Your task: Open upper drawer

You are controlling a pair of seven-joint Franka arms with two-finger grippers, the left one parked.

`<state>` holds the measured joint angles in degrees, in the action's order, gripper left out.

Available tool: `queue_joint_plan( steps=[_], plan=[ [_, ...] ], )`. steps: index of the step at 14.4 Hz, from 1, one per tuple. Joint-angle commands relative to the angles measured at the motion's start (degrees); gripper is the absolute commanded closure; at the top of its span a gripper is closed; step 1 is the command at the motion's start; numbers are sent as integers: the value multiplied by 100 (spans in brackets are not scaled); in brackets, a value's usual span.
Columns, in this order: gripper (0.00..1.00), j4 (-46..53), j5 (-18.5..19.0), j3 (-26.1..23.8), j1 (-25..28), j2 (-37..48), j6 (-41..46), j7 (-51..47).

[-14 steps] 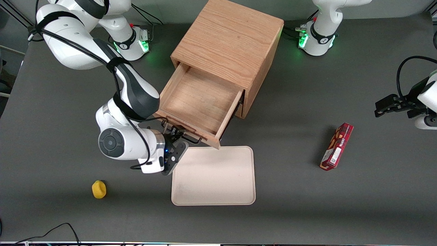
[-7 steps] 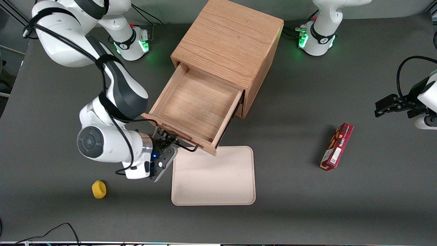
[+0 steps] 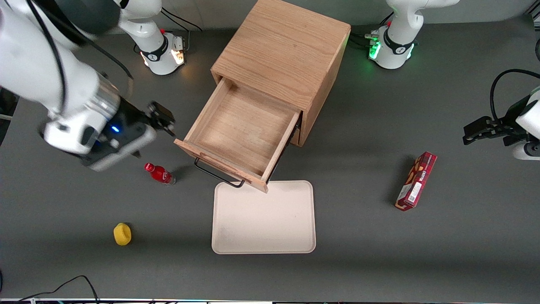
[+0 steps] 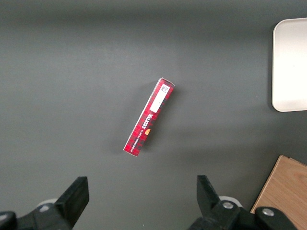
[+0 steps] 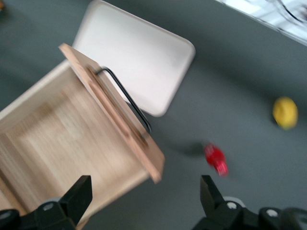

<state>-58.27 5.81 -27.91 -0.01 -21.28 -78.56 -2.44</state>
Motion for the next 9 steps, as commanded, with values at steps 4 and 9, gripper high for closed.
queue_joint_plan(
  steps=[4,9],
  plan=[
    [0,-2017,-106,1400,-210,1625,669,-415],
    [0,-4957,-282,2202,-210,3517,-1548,-353]
  ],
)
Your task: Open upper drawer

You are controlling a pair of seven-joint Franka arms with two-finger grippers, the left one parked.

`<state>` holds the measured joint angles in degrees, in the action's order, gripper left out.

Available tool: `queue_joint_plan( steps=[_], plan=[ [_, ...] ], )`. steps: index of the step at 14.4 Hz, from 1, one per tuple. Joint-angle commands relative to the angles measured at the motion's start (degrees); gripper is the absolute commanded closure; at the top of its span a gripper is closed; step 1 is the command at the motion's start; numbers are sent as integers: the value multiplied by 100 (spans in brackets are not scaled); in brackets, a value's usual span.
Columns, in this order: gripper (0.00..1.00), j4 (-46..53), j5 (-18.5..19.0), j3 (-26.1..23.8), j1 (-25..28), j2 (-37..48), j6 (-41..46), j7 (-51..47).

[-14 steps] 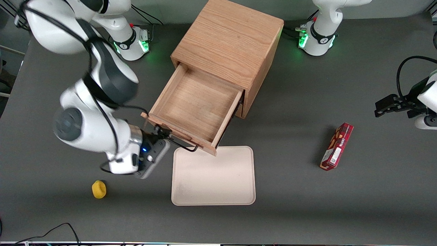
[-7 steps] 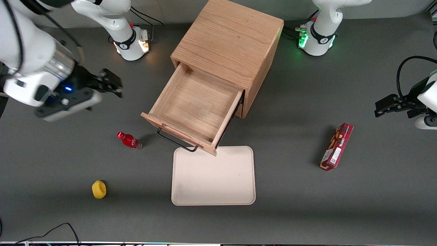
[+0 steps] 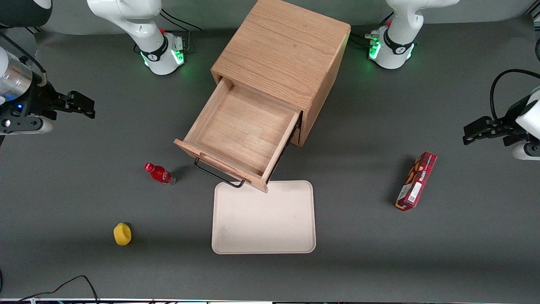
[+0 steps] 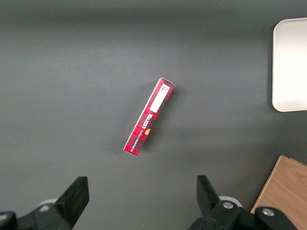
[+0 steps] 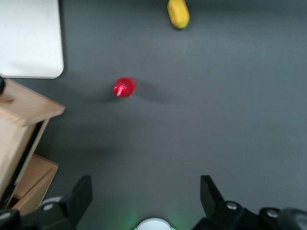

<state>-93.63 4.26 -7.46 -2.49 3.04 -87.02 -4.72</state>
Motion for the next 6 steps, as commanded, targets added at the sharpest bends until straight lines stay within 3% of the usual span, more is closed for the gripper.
queue_joint_plan(
  steps=[1,3,6],
  plan=[
    [0,-1299,-153,192,38,1015,-693,-151],
    [0,-1035,-416,314,38,848,-685,-265],
    [0,-982,-453,341,47,839,-598,-537]
  ],
)
